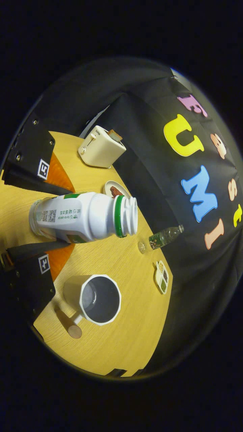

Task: Take the bottle from table, then pour the juice into the cup, finally place the bottle on the coaster

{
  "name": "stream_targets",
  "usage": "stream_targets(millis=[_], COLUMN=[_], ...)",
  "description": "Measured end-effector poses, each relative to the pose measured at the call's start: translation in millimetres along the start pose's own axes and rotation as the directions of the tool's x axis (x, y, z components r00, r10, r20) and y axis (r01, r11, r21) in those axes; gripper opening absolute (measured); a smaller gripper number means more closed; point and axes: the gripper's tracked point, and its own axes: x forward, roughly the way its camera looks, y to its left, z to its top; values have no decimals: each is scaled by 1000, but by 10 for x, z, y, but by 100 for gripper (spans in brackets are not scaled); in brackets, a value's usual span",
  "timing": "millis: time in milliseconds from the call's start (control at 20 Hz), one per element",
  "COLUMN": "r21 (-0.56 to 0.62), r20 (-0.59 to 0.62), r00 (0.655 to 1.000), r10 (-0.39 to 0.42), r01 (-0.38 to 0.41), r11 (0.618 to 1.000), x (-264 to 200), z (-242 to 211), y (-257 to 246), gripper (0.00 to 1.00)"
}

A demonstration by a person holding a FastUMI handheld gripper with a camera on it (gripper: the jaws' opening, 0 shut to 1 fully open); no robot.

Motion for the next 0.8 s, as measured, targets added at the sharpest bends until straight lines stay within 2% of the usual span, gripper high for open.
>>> stream_targets(millis=[250,500,800], r21=[-139,-281,-376], r20=[95,168,203], r00=[994,981,974], r10=[-58,-93,-95], r01=[71,138,167], r11=[988,950,911], x=[0,32,159], z=[112,249,287], y=[40,118,330], gripper=[66,65,66])
